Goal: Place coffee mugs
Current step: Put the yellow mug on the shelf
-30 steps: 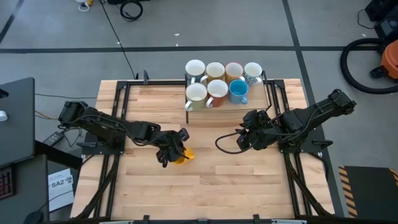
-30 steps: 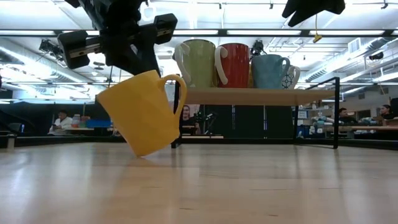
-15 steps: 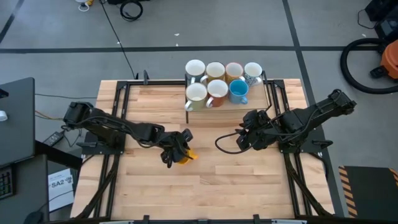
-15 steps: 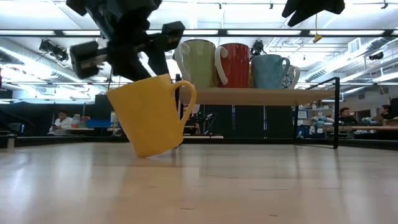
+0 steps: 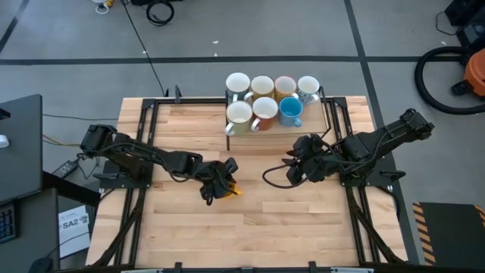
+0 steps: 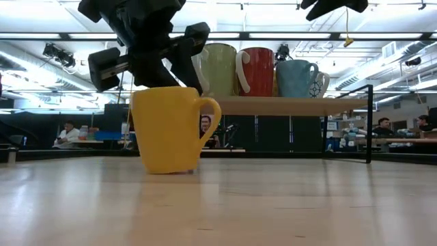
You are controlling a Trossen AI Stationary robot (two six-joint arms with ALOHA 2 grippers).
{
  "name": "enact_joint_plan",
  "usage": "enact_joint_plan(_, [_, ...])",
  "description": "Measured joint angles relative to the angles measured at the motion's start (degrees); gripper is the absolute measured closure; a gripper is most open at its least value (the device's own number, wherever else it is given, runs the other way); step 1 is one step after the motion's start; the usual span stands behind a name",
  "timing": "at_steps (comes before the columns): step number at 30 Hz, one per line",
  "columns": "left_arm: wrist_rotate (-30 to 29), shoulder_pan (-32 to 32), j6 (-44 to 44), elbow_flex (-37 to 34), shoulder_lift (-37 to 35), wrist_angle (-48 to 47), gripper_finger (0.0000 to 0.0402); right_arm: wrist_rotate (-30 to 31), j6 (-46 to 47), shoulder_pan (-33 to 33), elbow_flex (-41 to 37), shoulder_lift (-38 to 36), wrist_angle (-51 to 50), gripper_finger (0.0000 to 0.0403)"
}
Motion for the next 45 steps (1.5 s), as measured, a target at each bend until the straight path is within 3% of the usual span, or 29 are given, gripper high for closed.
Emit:
enact_joint_plan(11, [-0.52,-0.08,0.01,0.0,-0.08,4.5,0.0287,0.07,-3.97,0.02,0.0,0.76,6.34,0.0249])
enact_joint_plan(19, [-9.81,-3.04,-0.89,0.57,-2.7,4.42,0.0287,-2.51,-6.8,0.15,0.0,7.21,15.11,0.0249])
enact_joint_plan(26, [-11.68,-6.2,-13.37,3.71,-6.53,-0.28,0.0288,-4.48,-9.32,0.91,-0.02,15.04,21.5,0.0249])
enact_joint_plan(35, [-13.98,-9.55,-26.57,6.17,-12.97,-16.1,0.0288,-4.87,-16.9,1.7,0.02,24.72,36.48,0.0249])
enact_joint_plan(45, [-14.06,-10.25,-39.49,6.14,-17.02,-25.15,0.0288,-4.53,-23.69,1.77,-0.02,31.76,42.56,0.0249])
